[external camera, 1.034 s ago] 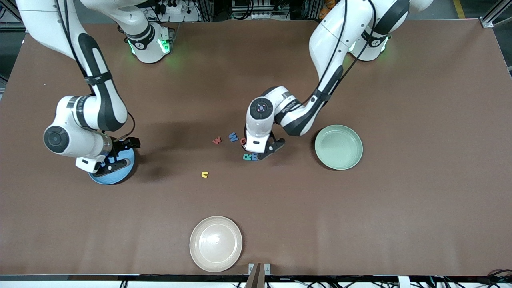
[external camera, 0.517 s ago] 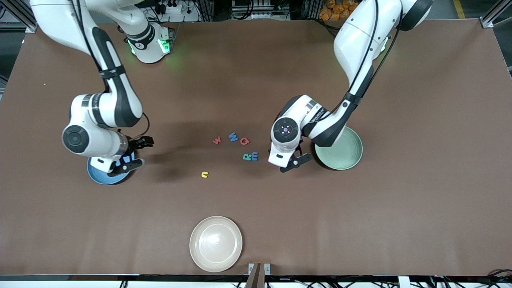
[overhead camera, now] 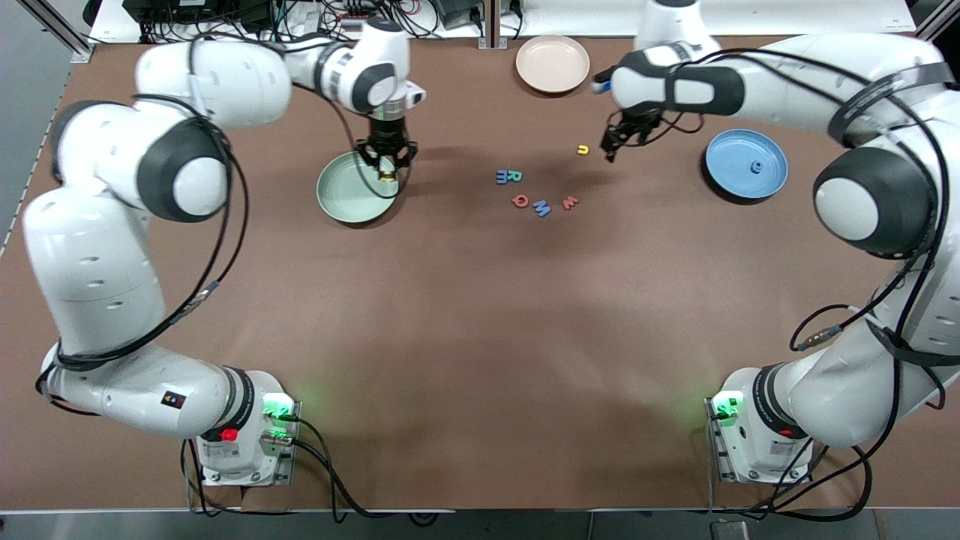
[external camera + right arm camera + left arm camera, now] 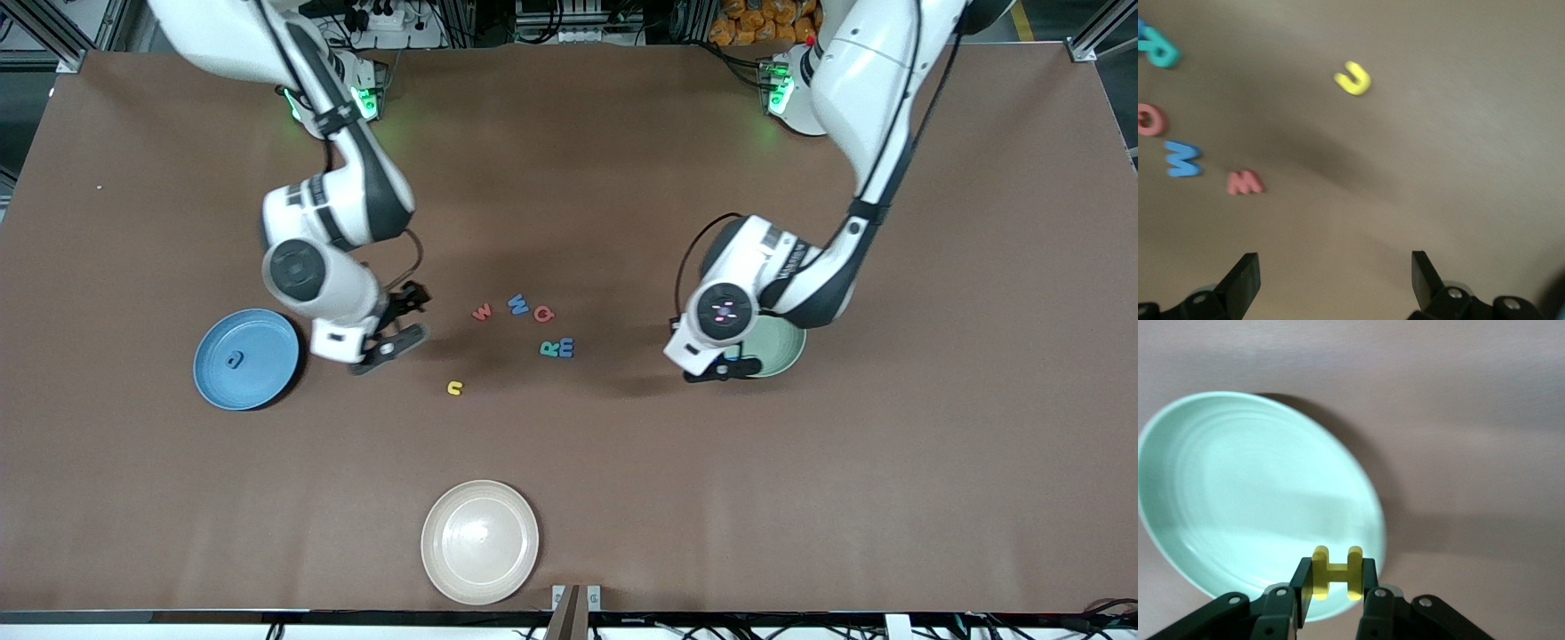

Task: Sort upper and lower case letters into plates
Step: 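Release the H in the green plate while the right gripper grasps the pink M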

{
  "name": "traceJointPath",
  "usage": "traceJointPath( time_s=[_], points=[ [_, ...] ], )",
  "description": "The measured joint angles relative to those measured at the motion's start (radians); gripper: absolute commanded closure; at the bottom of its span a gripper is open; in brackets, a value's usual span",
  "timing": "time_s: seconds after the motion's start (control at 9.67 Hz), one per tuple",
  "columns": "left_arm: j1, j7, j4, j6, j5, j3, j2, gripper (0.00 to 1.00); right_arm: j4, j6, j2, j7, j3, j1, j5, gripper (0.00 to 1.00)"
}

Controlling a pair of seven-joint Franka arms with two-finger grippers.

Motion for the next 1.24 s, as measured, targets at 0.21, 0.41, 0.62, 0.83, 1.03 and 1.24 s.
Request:
traceJointPath(
  time_s=[0.21, 0.41, 0.62, 0.83, 1.03, 1.24],
  points=[
    [0.028, 0.057, -0.102, 0.074, 0.0, 0.0, -0.038, 0.07, -0.009, 0.068, 0.025, 0.0, 0.002, 0.052, 0.0, 0.0],
    [0.026, 0.059, -0.129, 0.099, 0.0, -0.006, -0.045, 0.0, -0.064, 0.189, 0.064, -0.001, 0.004, 0.106, 0.0, 0.0],
    [0.024, 0.026, -0.119, 0.108, -0.032, -0.012, -0.052, 0.0, -0.108, 0.236, 0.089, 0.0, 0.005, 0.174, 0.0, 0.0],
    [-0.005, -0.066, -0.081, 0.111, -0.109, -0.017, -0.049, 0.0, -0.115, 0.252, 0.105, 0.003, 0.005, 0.198, 0.0, 0.0],
    [-0.082, -0.231, -0.016, 0.131, -0.115, -0.02, -0.009, 0.0, -0.124, 0.316, 0.142, 0.003, 0.003, 0.198, 0.0, 0.0],
    [-0.141, -0.36, 0.063, 0.188, -0.125, -0.021, 0.071, 0.0, -0.124, 0.367, 0.173, 0.003, 0.001, 0.198, 0.001, 0.0]
  ],
)
